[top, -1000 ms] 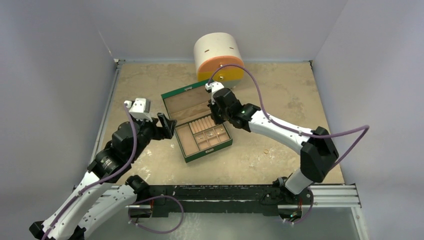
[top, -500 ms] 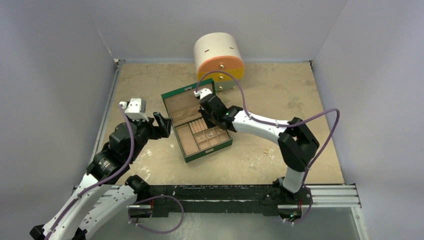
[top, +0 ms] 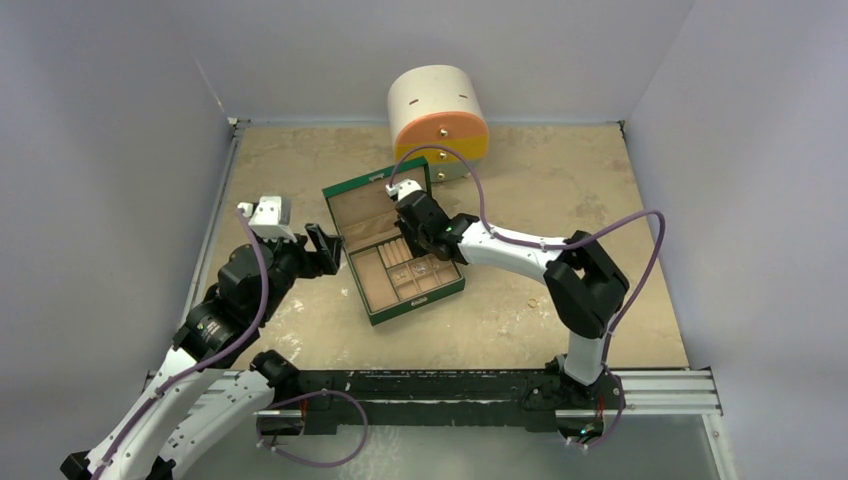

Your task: Organize the mixed jewelry

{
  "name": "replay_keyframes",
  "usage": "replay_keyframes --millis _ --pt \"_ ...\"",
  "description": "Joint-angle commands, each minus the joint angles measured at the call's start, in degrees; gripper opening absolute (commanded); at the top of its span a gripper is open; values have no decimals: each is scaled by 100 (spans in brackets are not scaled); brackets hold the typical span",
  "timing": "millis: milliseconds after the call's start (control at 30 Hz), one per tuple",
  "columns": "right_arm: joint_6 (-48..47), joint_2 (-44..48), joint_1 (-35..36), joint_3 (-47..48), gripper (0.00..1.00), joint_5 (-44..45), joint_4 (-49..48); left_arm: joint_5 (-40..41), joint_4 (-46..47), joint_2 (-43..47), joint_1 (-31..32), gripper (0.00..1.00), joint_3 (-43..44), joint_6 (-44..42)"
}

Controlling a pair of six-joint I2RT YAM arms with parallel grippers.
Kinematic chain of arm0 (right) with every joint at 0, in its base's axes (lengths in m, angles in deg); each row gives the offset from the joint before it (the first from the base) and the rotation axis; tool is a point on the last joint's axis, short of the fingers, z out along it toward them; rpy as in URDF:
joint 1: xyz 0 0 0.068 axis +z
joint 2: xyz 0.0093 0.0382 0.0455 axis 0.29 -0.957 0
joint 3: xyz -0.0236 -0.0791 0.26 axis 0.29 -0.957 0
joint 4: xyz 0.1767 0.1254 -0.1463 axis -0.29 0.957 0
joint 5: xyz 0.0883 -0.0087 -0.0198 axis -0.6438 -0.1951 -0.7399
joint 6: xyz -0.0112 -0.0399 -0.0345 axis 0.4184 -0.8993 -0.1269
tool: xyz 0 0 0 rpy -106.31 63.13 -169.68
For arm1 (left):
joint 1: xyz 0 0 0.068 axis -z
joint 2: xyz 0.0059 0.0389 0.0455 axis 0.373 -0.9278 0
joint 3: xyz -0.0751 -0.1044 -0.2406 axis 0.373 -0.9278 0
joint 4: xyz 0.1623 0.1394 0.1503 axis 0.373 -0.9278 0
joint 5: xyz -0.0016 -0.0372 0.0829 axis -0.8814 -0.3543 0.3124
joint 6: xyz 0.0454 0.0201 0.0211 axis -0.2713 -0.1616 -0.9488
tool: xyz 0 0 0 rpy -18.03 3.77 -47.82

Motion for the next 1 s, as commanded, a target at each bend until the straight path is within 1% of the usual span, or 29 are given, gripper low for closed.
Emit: replay_keyframes --millis 0,567,667,733,900,967 --pt "145 -5 43 113 0 66 -166 -52 124 -7 -50 77 75 -101" --pt "473 -261 47 -117 0 37 -301 -79 119 -25 -77 77 79 -93" --pt "495 -167 49 -106 8 48 -286 -70 113 -25 -77 77 74 -93" --pt "528 -55 43 -130 18 56 -286 -70 115 -32 -77 77 76 -93" --pt "596 361 48 -145 37 53 -196 -61 114 -22 -86 77 80 -84" --pt "641 603 47 -211 40 48 -172 -61 112 -31 -86 77 74 -84"
